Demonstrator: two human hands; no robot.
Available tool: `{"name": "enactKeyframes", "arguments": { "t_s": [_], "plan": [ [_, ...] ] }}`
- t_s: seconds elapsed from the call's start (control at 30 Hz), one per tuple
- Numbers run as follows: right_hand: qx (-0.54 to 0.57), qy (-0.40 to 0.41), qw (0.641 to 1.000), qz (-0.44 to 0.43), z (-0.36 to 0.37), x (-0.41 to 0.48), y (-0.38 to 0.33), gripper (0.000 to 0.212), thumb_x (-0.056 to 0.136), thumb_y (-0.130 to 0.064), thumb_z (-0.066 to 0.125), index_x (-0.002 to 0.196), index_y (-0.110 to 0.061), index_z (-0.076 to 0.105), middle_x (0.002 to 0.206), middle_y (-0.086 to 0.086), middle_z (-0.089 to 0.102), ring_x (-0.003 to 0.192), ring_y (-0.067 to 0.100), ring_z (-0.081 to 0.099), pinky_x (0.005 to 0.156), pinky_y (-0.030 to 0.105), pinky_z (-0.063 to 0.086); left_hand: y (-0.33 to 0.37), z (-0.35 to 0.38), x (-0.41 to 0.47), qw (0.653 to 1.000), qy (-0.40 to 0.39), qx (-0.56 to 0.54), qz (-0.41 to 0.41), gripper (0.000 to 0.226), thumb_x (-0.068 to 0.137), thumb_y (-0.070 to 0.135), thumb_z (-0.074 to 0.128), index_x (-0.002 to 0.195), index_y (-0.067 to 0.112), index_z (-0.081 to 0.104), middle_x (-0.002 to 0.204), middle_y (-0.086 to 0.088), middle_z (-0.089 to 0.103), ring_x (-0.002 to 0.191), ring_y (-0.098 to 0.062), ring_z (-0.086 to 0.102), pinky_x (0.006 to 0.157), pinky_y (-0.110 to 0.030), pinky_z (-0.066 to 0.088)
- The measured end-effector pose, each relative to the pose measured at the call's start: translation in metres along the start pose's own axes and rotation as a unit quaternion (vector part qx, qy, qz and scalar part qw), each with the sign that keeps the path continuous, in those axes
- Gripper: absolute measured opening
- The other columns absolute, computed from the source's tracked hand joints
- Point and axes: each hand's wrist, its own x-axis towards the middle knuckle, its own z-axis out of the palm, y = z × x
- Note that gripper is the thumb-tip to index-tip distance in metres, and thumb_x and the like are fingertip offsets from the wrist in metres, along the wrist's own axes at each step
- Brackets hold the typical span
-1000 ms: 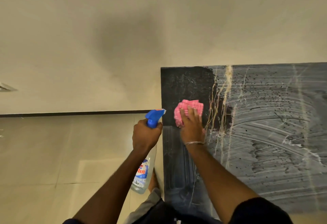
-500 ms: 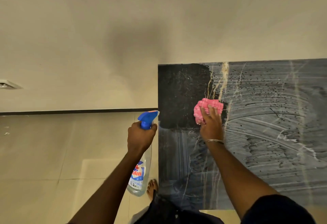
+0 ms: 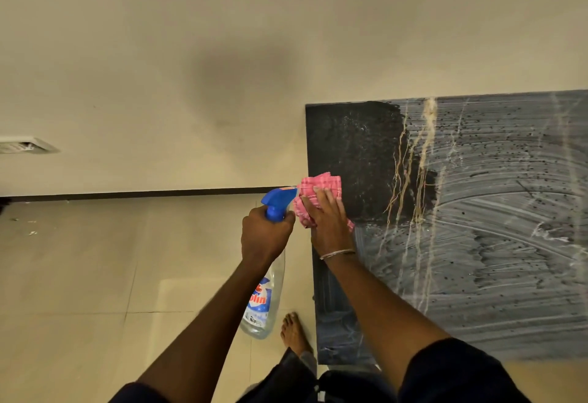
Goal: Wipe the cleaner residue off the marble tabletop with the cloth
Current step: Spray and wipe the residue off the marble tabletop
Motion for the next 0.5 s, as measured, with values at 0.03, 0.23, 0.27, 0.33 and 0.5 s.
{"name": "enactKeyframes", "arguments": {
  "t_s": [0.03, 0.23, 0.27, 0.33, 0.5],
  "plan": [
    [0.004, -0.002, 1.0, -0.016, -0.004, -0.004, 0.01, 0.085, 0.065, 0.001, 0.08, 0.141, -0.021, 0.047, 0.144, 0.018, 0.046, 0.134, 0.044, 0.04, 0.103, 0.062, 0.039, -0.001, 0.0, 0.001, 1.0, -0.004, 0.002, 0.002, 0.021, 0.087, 0.028, 0.068, 0.083, 0.01, 0.059, 0.058, 0.001, 0.052, 0.05, -0.012, 0.049, 0.054, -0.019, 0.038],
    [0.018, 0.038, 0.99, 0.132, -0.053, -0.043, 0.09, 0.074, 0.084, 0.008, 0.053, 0.145, -0.029, 0.037, 0.156, 0.009, 0.029, 0.145, 0.034, 0.019, 0.115, 0.051, 0.025, 0.001, 0.003, -0.002, 0.999, -0.034, 0.014, 0.021, 0.017, 0.089, 0.026, 0.066, 0.083, 0.014, 0.055, 0.058, 0.003, 0.05, 0.052, -0.013, 0.049, 0.057, -0.02, 0.041],
    [0.009, 0.047, 0.987, 0.151, -0.061, -0.048, 0.106, 0.07, 0.086, 0.004, 0.052, 0.146, -0.028, 0.037, 0.156, 0.01, 0.028, 0.145, 0.034, 0.02, 0.115, 0.052, 0.025, 0.001, 0.004, -0.004, 0.999, -0.033, 0.012, 0.022, 0.017, 0.089, 0.026, 0.066, 0.083, 0.014, 0.055, 0.058, 0.003, 0.05, 0.052, -0.013, 0.049, 0.057, -0.021, 0.041],
    [-0.002, 0.063, 0.981, 0.185, -0.074, -0.054, 0.132, 0.065, 0.086, 0.0, 0.049, 0.146, -0.024, 0.04, 0.156, 0.014, 0.028, 0.144, 0.038, 0.022, 0.114, 0.057, 0.026, 0.0, 0.004, -0.006, 0.999, -0.028, 0.007, 0.018, 0.017, 0.089, 0.027, 0.066, 0.083, 0.015, 0.055, 0.059, 0.003, 0.05, 0.052, -0.013, 0.049, 0.057, -0.021, 0.041],
    [-0.004, 0.104, 0.961, 0.256, -0.067, -0.051, 0.109, 0.068, 0.082, 0.004, 0.057, 0.144, -0.02, 0.043, 0.154, 0.021, 0.028, 0.144, 0.042, 0.02, 0.116, 0.057, 0.02, -0.003, 0.005, -0.01, 0.999, -0.027, 0.001, 0.02, 0.017, 0.089, 0.027, 0.066, 0.086, 0.014, 0.055, 0.06, 0.003, 0.05, 0.053, -0.013, 0.049, 0.058, -0.02, 0.041]
  ]
}}
